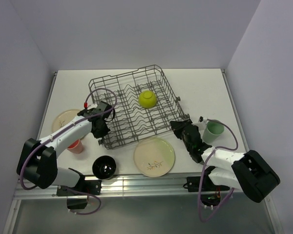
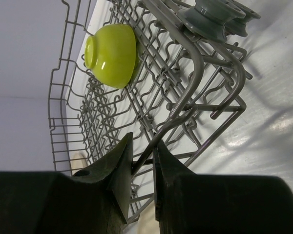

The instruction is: Load the mixed dishes into the dish rack

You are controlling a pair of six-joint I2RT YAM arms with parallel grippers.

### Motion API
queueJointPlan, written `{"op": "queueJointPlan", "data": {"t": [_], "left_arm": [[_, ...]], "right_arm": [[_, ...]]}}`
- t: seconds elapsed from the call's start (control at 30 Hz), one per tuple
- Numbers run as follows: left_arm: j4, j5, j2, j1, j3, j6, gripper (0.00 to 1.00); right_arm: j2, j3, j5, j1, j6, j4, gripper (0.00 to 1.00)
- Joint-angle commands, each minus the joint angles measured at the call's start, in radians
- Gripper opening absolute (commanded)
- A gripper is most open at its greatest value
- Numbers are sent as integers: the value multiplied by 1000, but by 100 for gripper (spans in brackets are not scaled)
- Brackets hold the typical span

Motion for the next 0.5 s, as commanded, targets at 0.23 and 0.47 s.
{"op": "queueJointPlan", "data": {"t": [0.23,0.47], "left_arm": [[247,47,100,116,166,-11,0],[241,45,164,127,246,24,0]], "right_arm": [[111,-13,-186,92,6,59,0],[68,-1,-120,170,14,7,0]]}}
